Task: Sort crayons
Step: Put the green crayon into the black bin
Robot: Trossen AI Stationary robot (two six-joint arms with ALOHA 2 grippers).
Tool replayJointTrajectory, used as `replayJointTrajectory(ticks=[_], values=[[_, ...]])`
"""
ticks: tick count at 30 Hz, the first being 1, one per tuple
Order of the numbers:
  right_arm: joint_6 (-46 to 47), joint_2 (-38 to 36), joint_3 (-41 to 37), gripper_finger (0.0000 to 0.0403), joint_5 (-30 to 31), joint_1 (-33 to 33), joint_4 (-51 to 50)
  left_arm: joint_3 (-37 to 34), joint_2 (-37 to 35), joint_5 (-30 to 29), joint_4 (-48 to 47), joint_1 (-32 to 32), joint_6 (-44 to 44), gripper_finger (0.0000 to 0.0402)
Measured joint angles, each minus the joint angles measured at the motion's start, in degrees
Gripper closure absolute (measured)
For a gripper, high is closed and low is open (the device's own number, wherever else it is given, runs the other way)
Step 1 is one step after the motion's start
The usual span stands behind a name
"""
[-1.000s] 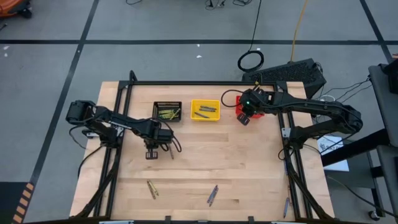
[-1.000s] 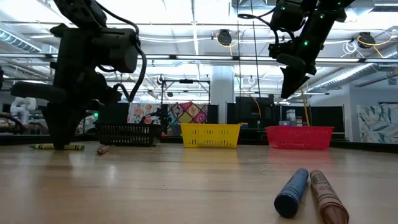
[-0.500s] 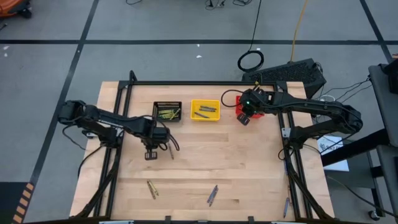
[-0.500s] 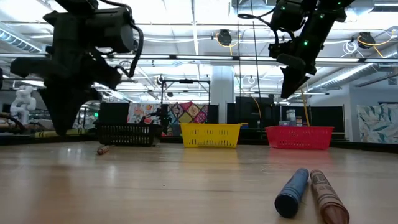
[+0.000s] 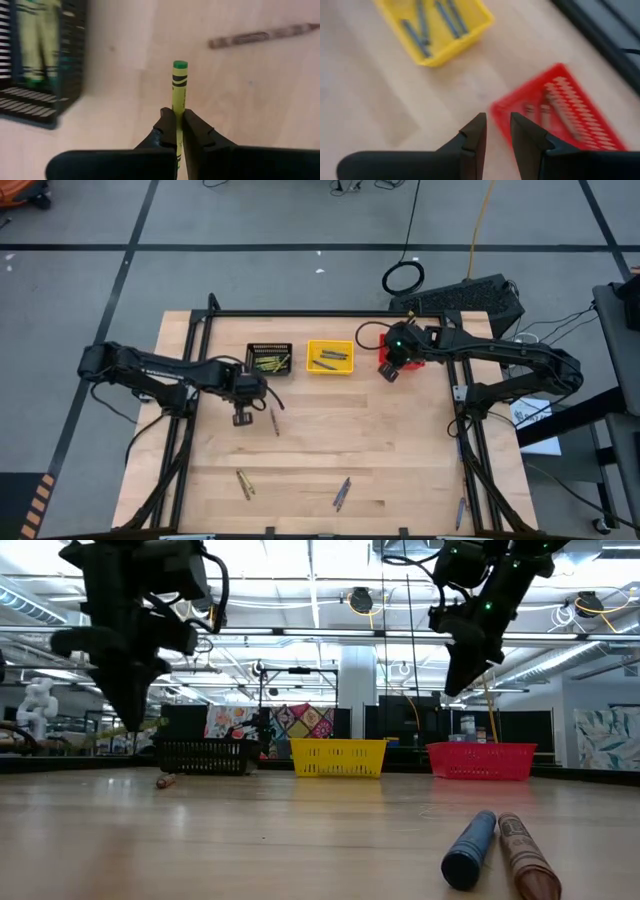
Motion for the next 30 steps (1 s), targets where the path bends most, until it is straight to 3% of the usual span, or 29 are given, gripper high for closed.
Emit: replayJointTrajectory(ticks=[4,19,30], values=[[0.91,0.22,0.00,0.0328,-5.18,1.18,2.43,0.02,-0.45,-1.13,0.33,2.01,1.82,0.0400],[7.74,1.40,0.00,0.0328,-5.16,12.85,3.41,0.07,-0.52,-1.28,2.20,10.76,10.42,0.0400],[15.07,1.40,0.00,0.0328,-5.00,19.51,3.39,1.50,-0.52,-1.52,9.55,16.70,18.13,0.0400]])
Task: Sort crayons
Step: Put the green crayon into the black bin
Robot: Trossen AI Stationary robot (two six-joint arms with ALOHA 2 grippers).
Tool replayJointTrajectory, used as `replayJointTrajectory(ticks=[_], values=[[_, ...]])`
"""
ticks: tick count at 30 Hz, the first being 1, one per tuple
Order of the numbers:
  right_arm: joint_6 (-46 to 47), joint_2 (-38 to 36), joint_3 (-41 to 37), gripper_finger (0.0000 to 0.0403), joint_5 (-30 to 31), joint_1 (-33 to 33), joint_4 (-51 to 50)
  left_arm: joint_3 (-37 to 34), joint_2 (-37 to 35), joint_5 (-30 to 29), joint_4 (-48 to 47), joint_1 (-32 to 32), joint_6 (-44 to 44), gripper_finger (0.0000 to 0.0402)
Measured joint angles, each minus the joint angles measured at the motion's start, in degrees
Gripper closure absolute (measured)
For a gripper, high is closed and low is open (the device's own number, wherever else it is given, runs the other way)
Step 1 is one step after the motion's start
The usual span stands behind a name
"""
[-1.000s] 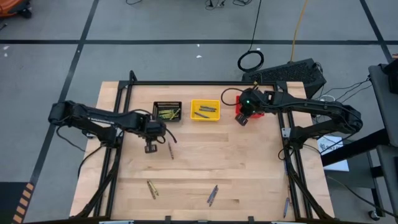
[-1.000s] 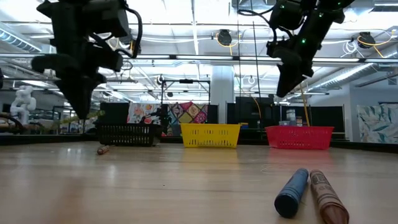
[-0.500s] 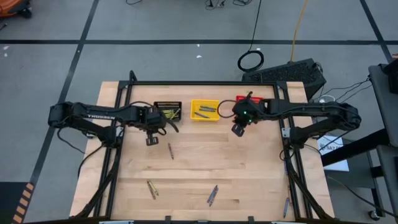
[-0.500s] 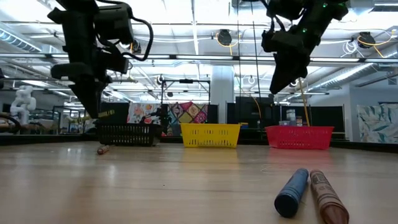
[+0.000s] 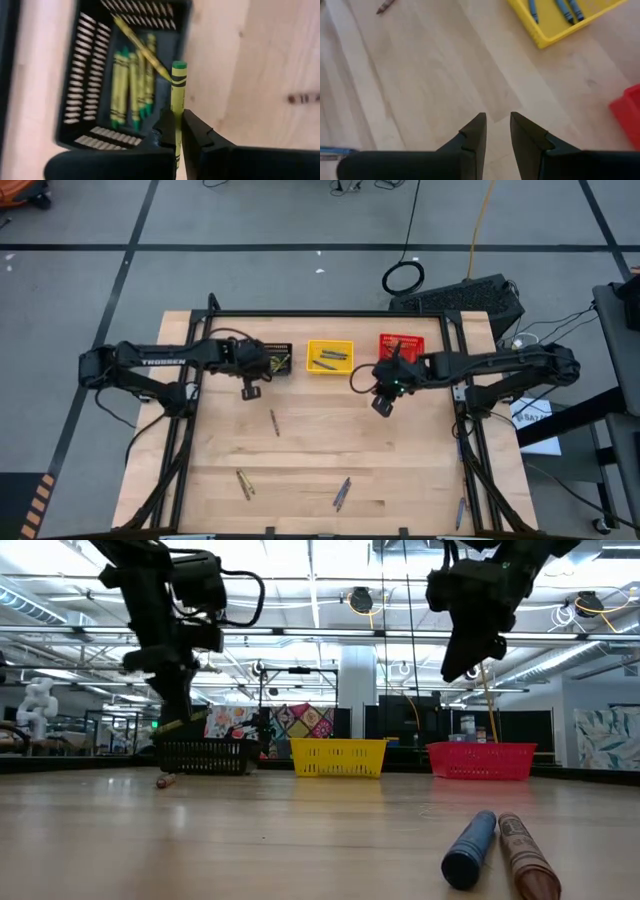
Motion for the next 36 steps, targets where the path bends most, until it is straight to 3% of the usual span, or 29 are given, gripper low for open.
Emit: replayJointTrajectory(ticks=[8,16,27,36], values=[[2.61,0.00,0.00,0.0328,0.89,2.91,0.00,7.85,-0.04,0.04,-1.41,2.33,4.75,0.0400],[4.35,0.00,0.00,0.0328,3.34,5.92,-0.04,7.88,1.56,1.95,-2.19,7.64,6.38,0.0400],[6.49,0.00,0.00,0.0328,6.38,8.70,-0.02,7.83,10.24,2.05,0.75,10.58,8.76,0.0400],[6.40,0.00,0.00,0.0328,6.36,8.70,-0.03,7.83,11.15,1.91,3.93,10.65,8.80,0.0329]])
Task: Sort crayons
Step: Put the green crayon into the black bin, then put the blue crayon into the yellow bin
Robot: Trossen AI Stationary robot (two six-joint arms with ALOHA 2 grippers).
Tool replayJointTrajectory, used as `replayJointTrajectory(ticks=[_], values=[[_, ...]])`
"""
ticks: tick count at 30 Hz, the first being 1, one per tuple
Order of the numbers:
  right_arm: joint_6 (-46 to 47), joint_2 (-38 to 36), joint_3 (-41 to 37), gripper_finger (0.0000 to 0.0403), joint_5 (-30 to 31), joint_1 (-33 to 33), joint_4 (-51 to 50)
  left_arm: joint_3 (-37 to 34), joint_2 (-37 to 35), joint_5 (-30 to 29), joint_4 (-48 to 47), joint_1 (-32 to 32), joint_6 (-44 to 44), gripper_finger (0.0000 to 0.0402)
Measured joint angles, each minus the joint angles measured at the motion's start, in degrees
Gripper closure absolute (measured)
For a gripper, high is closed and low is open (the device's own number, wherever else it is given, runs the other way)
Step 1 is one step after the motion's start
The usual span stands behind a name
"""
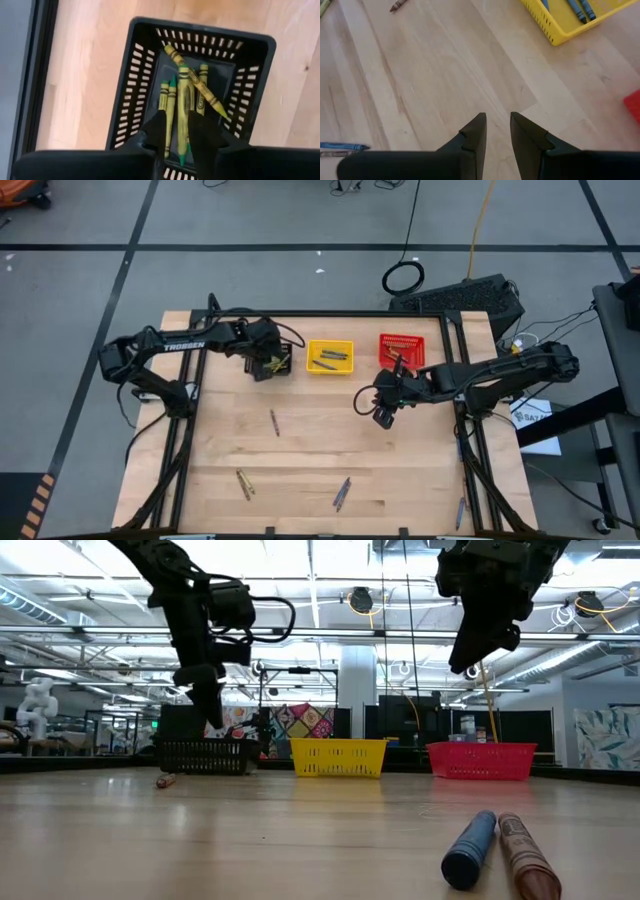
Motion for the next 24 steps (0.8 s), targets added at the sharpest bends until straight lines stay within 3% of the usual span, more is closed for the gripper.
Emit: replayJointTrajectory(ticks=[11,19,24], values=[[-0.75,0.00,0.00,0.0328,0.02,-0.02,0.01,0.00,-0.56,-0.18,-3.89,-1.67,0.50,0.0318],[-3.83,0.00,-0.02,0.0328,-0.74,-0.11,2.10,0.00,-5.36,-0.40,-5.70,-5.93,-0.12,0.0318],[-1.75,0.00,-0.02,0.0328,-10.48,0.11,1.94,0.00,-8.36,-0.55,-11.38,-9.65,-3.68,0.0317]])
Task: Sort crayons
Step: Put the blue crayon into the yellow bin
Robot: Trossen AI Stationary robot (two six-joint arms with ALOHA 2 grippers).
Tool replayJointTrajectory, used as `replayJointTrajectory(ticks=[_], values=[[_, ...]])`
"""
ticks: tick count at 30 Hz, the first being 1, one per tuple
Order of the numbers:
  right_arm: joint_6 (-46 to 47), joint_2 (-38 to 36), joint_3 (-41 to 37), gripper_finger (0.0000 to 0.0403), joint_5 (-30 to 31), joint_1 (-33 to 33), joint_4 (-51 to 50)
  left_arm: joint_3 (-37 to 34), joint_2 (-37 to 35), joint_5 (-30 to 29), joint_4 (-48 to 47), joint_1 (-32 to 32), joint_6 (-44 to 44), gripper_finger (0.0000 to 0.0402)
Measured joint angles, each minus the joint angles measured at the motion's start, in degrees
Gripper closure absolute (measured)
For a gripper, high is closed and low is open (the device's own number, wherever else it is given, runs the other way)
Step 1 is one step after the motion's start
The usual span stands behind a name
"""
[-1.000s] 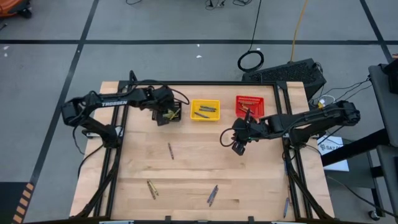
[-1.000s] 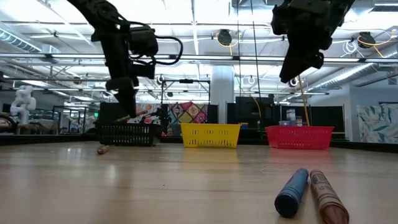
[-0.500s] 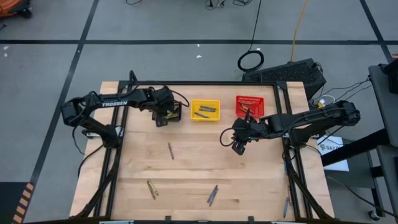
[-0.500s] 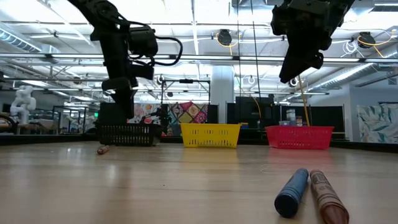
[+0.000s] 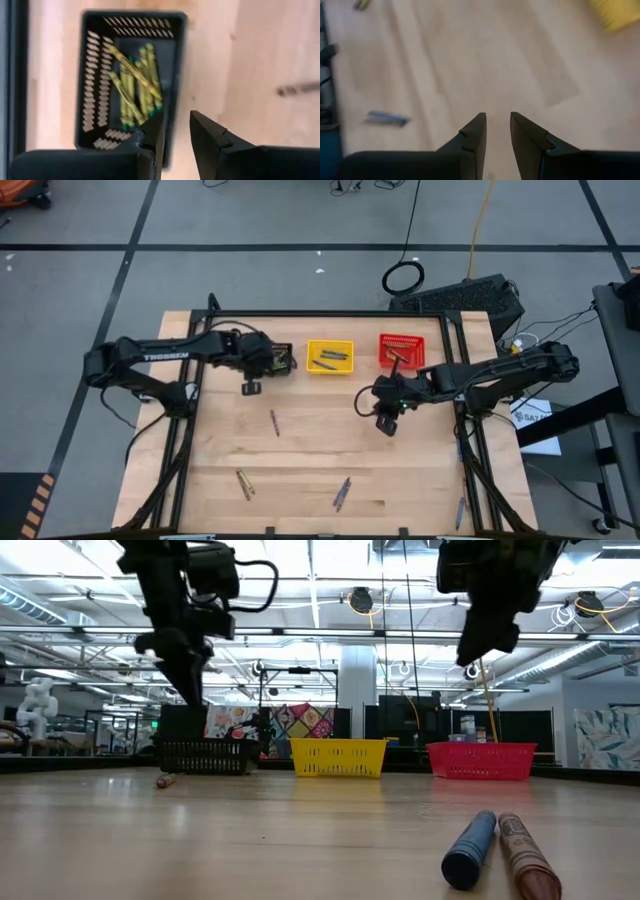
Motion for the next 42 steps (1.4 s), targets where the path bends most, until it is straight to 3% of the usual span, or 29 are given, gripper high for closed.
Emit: replayJointTrajectory(ticks=[3,7,21,35,42], values=[[2.94,0.00,0.00,0.0328,-3.34,1.00,-0.88,0.00,-1.37,-0.01,-2.89,-2.62,-2.17,0.0317],[6.10,0.00,-0.01,0.0328,-3.41,3.62,-1.19,0.00,-2.59,0.01,-4.37,-6.09,-3.66,0.0317],[24.15,1.67,-0.02,0.0328,2.26,13.17,-7.99,0.00,-3.15,0.15,-4.25,-15.14,-8.49,0.0317],[50.03,13.60,-0.02,0.0328,1.52,19.73,-26.09,0.00,-3.13,0.23,-4.12,-17.43,-9.98,0.0317],[58.16,16.55,-0.02,0.0328,-2.07,23.89,-27.95,0.00,-3.13,0.23,-3.91,-17.43,-9.94,0.0317]])
